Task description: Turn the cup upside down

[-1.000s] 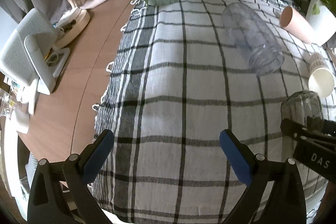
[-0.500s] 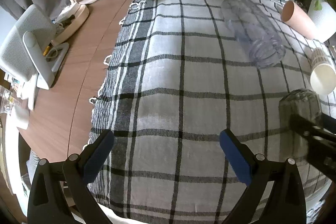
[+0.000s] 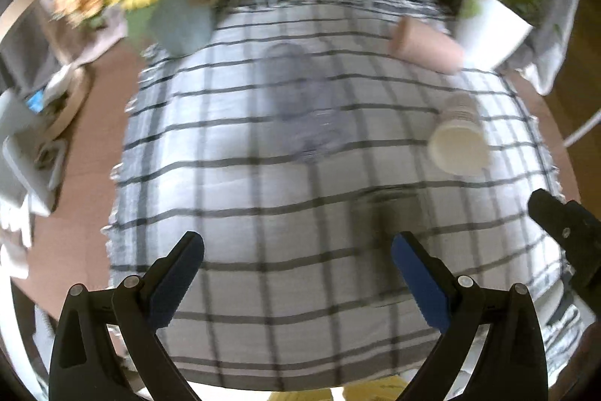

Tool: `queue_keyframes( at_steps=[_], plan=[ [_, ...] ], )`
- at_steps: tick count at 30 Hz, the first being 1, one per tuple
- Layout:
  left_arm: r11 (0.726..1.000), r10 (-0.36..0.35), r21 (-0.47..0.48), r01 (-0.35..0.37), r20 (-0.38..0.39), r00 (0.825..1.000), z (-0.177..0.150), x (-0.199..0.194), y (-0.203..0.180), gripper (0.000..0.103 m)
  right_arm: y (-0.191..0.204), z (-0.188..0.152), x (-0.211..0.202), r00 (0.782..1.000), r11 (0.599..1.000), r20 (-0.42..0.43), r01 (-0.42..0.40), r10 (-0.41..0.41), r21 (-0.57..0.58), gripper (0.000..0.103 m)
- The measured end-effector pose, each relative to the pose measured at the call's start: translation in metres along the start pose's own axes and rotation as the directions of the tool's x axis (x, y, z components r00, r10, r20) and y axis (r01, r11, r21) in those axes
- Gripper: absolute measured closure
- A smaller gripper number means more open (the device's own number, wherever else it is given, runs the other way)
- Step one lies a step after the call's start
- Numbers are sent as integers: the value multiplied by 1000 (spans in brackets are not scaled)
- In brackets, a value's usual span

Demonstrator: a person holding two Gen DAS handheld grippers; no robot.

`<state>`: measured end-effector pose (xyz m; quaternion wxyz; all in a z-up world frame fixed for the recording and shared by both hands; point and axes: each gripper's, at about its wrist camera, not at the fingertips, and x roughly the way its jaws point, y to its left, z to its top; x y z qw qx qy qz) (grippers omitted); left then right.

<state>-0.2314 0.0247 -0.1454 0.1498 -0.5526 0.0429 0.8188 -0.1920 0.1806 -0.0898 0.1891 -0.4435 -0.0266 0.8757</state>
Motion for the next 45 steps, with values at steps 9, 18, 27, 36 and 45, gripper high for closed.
queue_keyframes(
  at_steps=[9, 18, 27, 36, 45],
  plan=[
    [990, -137, 9, 141, -191, 972, 26, 51, -52, 4, -57, -1, -11, 999, 994, 30, 20, -23, 112, 23],
    [995, -95, -53, 84, -264, 960, 31, 83, -58, 20, -69, -1, -8, 999, 994, 30, 22, -26, 104, 23],
    [998, -54, -50, 42, -275, 960, 26, 87, -59, 36, -81, -4, -6, 999, 1000, 29, -27, 27, -2, 23],
    [994, -92, -71, 80, -189, 978, 13, 42, -48, 37, -77, -7, -21, 996, 996, 46, -78, 81, -49, 23],
    [994, -95, -66, 85, -153, 984, 14, 32, -54, 38, -79, -13, -31, 992, 991, 55, -109, 114, -72, 23]
  ],
)
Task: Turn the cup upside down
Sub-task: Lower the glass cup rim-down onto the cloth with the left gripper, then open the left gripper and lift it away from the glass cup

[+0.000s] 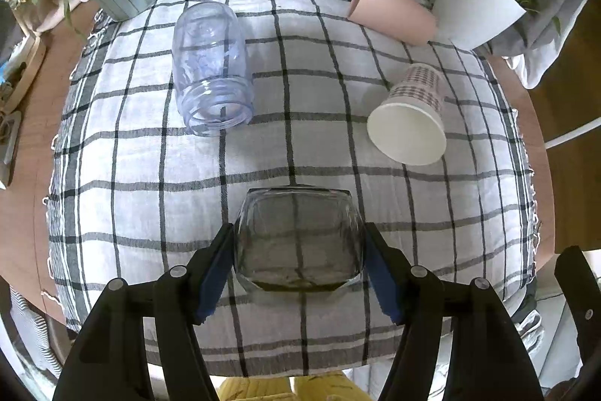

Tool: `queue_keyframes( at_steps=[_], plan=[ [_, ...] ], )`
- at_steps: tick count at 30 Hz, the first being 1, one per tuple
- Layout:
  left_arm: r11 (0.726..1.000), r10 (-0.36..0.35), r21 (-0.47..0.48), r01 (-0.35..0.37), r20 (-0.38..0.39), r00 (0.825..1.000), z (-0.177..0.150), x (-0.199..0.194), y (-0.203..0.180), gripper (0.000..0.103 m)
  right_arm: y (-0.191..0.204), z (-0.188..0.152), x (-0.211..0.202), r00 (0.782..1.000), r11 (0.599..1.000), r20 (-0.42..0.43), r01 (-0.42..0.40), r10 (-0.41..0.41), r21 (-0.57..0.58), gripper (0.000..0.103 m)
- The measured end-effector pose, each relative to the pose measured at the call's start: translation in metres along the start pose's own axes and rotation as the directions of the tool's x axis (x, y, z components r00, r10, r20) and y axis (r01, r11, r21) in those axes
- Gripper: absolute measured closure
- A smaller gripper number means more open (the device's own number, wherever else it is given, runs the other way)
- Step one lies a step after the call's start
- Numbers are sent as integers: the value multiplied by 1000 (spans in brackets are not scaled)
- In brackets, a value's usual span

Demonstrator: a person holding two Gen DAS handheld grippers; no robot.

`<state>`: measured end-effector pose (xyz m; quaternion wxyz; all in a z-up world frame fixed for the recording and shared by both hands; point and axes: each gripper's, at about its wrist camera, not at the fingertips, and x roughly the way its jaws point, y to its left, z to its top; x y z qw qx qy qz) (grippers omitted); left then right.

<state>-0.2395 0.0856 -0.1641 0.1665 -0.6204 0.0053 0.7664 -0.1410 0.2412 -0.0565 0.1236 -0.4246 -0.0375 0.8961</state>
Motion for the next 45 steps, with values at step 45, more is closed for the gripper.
queue_keyframes(
  at_steps=[45],
  plan=[
    [995, 76, -83, -51, 341, 937, -122, -118, -2, 1, 1, -58, -106, 970, 990, 241, -7, 42, -143, 14]
  ],
)
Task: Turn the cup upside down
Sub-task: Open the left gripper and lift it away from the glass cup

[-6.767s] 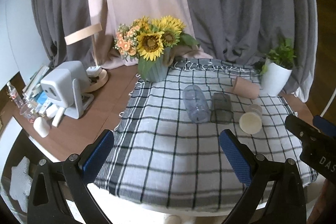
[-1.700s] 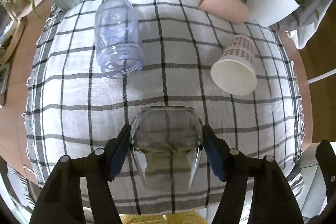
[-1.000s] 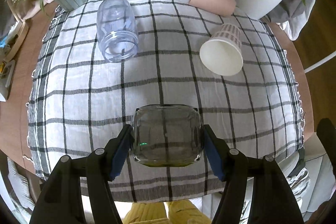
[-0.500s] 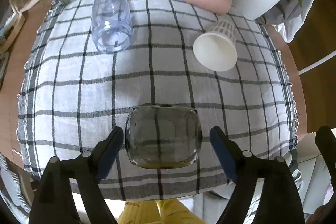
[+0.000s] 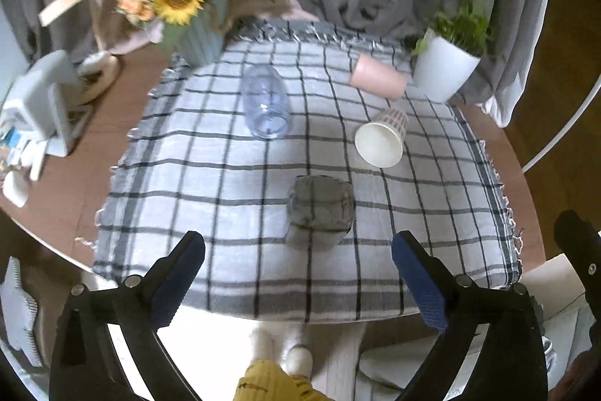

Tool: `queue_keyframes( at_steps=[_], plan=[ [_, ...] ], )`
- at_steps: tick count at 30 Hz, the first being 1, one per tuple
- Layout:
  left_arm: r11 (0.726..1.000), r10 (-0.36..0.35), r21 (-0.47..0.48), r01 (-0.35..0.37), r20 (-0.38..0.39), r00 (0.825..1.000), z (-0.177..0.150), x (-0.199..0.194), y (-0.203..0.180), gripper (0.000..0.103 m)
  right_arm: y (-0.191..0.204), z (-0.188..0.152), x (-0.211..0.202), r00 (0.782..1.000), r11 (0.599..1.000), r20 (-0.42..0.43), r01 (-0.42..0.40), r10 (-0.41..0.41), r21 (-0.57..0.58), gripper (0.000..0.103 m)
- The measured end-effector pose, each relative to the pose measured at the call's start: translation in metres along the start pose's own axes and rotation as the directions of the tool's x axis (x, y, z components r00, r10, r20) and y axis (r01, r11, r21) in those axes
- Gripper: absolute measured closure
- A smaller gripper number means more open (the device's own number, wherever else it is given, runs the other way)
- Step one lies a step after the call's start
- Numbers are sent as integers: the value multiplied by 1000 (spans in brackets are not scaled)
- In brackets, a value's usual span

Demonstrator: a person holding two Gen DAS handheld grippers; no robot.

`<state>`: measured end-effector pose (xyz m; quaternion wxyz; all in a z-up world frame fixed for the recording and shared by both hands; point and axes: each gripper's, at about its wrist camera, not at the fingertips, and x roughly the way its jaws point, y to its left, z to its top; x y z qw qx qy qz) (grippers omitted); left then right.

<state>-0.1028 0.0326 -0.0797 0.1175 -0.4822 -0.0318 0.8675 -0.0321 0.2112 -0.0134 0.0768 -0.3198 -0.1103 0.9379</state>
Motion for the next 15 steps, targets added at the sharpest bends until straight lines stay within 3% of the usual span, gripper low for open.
queue_keyframes(
  at_steps=[9, 15],
  plan=[
    [994, 105, -41, -100, 151, 983, -35, -76, 35, 1, 27, -19, -59, 994, 997, 90, -64, 67, -34, 12],
    [994, 108, -11, -108, 187, 976, -61, -111, 52, 1, 47, -40, -93, 991, 998, 123, -50, 55, -44, 11]
  ],
)
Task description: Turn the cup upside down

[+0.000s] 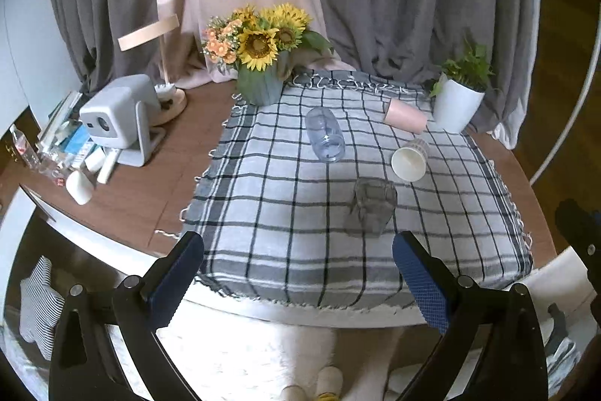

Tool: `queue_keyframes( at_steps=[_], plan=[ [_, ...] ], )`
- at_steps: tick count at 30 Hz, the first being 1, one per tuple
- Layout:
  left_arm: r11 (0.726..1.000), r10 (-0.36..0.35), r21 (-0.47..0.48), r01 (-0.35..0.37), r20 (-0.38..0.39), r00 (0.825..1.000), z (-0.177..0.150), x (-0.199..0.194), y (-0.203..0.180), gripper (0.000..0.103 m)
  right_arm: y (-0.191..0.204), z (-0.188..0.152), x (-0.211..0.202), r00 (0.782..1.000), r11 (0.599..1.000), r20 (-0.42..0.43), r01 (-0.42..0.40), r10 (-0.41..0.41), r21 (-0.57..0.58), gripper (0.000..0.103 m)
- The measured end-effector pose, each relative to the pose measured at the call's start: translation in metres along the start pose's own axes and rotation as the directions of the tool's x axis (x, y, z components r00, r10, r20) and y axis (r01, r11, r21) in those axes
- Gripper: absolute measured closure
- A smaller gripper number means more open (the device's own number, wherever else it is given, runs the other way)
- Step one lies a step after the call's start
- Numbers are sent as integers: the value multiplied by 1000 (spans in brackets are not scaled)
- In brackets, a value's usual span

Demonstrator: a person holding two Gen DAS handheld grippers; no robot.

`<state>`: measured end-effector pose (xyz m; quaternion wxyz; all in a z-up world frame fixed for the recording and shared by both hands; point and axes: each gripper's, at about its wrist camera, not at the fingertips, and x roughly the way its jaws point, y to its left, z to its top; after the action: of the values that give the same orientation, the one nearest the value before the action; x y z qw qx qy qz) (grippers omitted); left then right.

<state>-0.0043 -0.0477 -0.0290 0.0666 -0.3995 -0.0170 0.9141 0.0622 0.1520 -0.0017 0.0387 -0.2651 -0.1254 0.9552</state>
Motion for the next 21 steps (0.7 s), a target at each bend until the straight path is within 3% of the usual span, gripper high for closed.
queue_keyframes(
  at_steps=[9, 21],
  plan=[
    [1000, -1, 23, -1, 66, 998, -25, -44, 24, 1, 30, -28, -46, 998, 1000, 58, 14, -13, -25, 10],
    [999, -18, 33, 14, 104, 994, -33, -65, 34, 1, 41, -40, -72, 995, 1000, 99, 21, -21, -5, 10]
  ],
)
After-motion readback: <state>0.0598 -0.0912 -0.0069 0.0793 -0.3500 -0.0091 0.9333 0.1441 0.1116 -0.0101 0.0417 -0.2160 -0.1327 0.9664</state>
